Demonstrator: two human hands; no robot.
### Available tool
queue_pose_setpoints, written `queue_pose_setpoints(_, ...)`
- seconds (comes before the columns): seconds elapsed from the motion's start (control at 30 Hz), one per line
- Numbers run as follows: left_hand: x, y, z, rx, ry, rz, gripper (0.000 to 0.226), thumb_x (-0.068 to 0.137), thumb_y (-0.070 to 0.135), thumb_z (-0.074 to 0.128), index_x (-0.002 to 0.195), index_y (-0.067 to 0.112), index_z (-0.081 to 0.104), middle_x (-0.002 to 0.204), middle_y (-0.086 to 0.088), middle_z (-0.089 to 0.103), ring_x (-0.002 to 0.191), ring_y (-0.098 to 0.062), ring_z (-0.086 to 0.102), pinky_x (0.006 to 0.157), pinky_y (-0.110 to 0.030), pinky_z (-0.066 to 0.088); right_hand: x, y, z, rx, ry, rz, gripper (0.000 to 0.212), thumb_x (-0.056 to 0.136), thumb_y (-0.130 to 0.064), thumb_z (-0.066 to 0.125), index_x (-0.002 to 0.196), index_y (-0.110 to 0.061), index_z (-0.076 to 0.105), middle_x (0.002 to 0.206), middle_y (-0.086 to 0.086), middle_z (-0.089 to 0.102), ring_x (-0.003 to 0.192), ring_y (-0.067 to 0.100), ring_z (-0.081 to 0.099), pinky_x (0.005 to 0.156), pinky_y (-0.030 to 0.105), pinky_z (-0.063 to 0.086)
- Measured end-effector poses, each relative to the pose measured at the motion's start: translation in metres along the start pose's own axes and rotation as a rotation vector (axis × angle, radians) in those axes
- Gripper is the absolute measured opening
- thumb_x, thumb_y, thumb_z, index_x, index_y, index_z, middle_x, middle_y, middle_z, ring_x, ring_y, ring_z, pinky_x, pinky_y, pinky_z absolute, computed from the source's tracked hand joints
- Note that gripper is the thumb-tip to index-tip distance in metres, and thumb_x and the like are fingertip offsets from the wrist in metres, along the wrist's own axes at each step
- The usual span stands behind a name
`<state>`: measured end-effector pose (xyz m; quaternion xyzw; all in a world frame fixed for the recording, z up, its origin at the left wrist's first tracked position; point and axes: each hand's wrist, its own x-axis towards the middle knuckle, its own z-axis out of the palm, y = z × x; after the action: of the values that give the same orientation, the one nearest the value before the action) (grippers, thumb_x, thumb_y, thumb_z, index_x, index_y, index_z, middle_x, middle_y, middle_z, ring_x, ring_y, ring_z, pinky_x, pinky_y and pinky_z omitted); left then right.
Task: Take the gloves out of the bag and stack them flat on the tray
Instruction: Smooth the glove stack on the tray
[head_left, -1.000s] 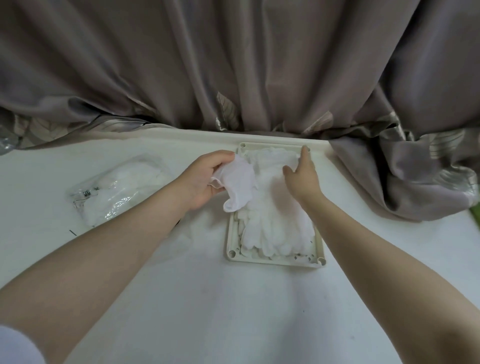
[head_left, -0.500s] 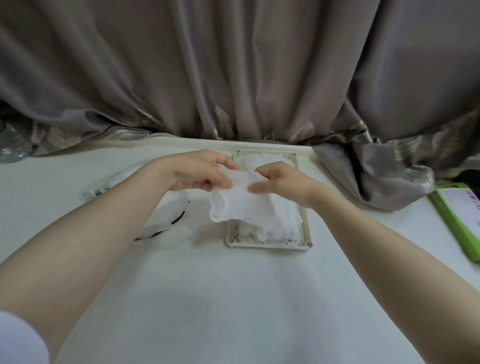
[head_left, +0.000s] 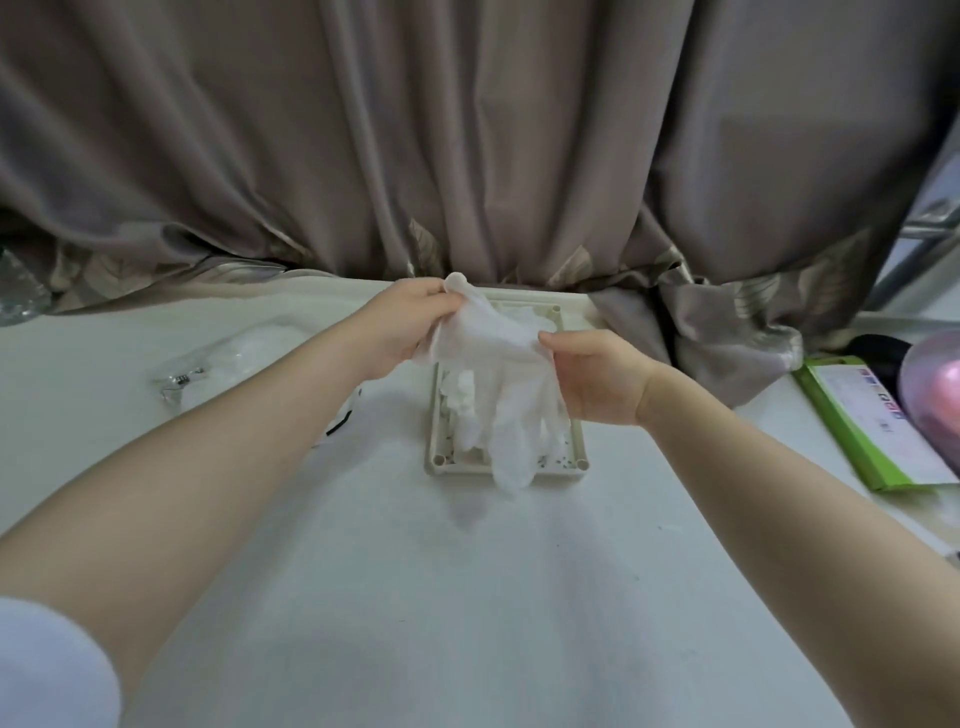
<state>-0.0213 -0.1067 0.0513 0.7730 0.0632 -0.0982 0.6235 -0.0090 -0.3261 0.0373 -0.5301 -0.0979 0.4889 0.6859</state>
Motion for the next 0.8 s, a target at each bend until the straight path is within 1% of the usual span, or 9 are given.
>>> queue_pose_setpoints(0.07, 0.0, 0.004, 0.003, 0.088, 0.056, 0.077, 0.019, 0.098, 0.019, 0.047, 0.086, 0.021, 0.062, 0.071, 0.0, 0.049, 0.058, -0.009, 0.047, 0.05, -0.018, 0.034, -0.002, 0.0, -0.003, -0.019, 0.052, -0.044, 0.034, 0.076, -0.024, 0.068, 0.106, -0.011, 0.06, 0.097, 0.004, 0.067, 0.088, 0.019, 0.066, 0.077, 0.029, 0.055)
queue_pose_setpoints(0.13, 0.001, 0.008, 0.005, 0.136, 0.092, 0.158, 0.017, 0.097, 0.019, 0.048, 0.088, 0.019, 0.063, 0.065, 0.002, 0.048, 0.046, -0.003, 0.044, 0.041, -0.014, 0.034, -0.004, -0.001, -0.004, -0.126, 0.161, -0.086, 0.007, 0.083, -0.013, 0.063, 0.085, -0.014, 0.056, 0.08, 0.0, 0.064, 0.071, 0.014, 0.063, 0.065, 0.022, 0.054)
queue_pose_setpoints(0.23, 0.008, 0.015, 0.005, 0.301, 0.126, 0.268, 0.012, 0.091, 0.021, 0.058, 0.081, 0.018, 0.065, 0.067, -0.004, 0.051, 0.055, -0.011, 0.043, 0.047, -0.021, 0.036, -0.009, -0.001, -0.015, -0.238, 0.272, -0.13, 0.022, 0.085, 0.001, 0.06, 0.072, -0.014, 0.05, 0.068, 0.0, 0.06, 0.061, 0.015, 0.057, 0.053, 0.021, 0.049)
queue_pose_setpoints(0.3, 0.012, 0.02, 0.007, 0.324, 0.145, 0.26, 0.013, 0.086, 0.02, 0.064, 0.075, 0.015, 0.062, 0.057, 0.0, 0.046, 0.049, -0.009, 0.038, 0.044, -0.019, 0.033, -0.012, 0.0, -0.023, -0.233, 0.228, -0.136, 0.023, 0.074, -0.001, 0.068, 0.071, -0.013, 0.049, 0.072, 0.003, 0.06, 0.065, 0.019, 0.056, 0.055, 0.024, 0.046)
queue_pose_setpoints(0.37, 0.013, 0.024, 0.008, 0.285, 0.102, 0.21, 0.023, 0.086, 0.022, 0.067, 0.067, 0.014, 0.057, 0.052, 0.007, 0.043, 0.043, -0.003, 0.038, 0.04, -0.014, 0.032, -0.015, 0.001, -0.029, -0.198, 0.095, -0.089, 0.034, 0.059, -0.011, 0.08, 0.081, -0.01, 0.054, 0.083, 0.006, 0.064, 0.074, 0.022, 0.06, 0.063, 0.027, 0.048)
queue_pose_setpoints(0.43, 0.013, 0.023, 0.006, 0.248, -0.026, 0.119, 0.028, 0.086, 0.026, 0.067, 0.066, 0.013, 0.053, 0.054, 0.008, 0.043, 0.046, -0.003, 0.039, 0.044, -0.013, 0.032, -0.012, 0.007, -0.031, -0.133, -0.062, -0.013, 0.049, 0.051, -0.02, 0.088, 0.091, -0.008, 0.064, 0.09, 0.007, 0.068, 0.082, 0.021, 0.066, 0.071, 0.028, 0.054)
queue_pose_setpoints(0.53, 0.017, 0.014, 0.0, 0.205, -0.273, -0.054, 0.019, 0.086, 0.03, 0.066, 0.087, 0.012, 0.061, 0.075, -0.005, 0.05, 0.068, -0.014, 0.047, 0.062, -0.022, 0.037, 0.002, 0.018, -0.03, -0.019, -0.2, 0.032, 0.044, 0.055, -0.022, 0.09, 0.091, -0.014, 0.066, 0.086, 0.002, 0.069, 0.078, 0.015, 0.067, 0.073, 0.026, 0.055)
queue_pose_setpoints(0.67, 0.033, -0.01, 0.006, 0.394, -0.296, -0.087, 0.012, 0.091, 0.025, 0.061, 0.079, 0.021, 0.063, 0.072, 0.002, 0.05, 0.062, -0.01, 0.042, 0.053, -0.02, 0.032, 0.027, 0.038, -0.033, 0.071, -0.092, 0.081, 0.066, 0.056, -0.024, 0.09, 0.113, -0.015, 0.058, 0.095, 0.005, 0.068, 0.082, 0.017, 0.068, 0.075, 0.03, 0.057)
queue_pose_setpoints(0.8, 0.071, -0.037, 0.018, 0.468, -0.228, -0.031, 0.012, 0.092, 0.023, 0.06, 0.087, 0.016, 0.068, 0.079, 0.0, 0.06, 0.069, -0.01, 0.05, 0.061, -0.022, 0.04, 0.056, 0.055, -0.046, 0.068, 0.229, 0.079, 0.061, 0.082, -0.013, 0.07, 0.135, -0.017, 0.04, 0.112, 0.01, 0.066, 0.093, 0.025, 0.067, 0.084, 0.04, 0.056)
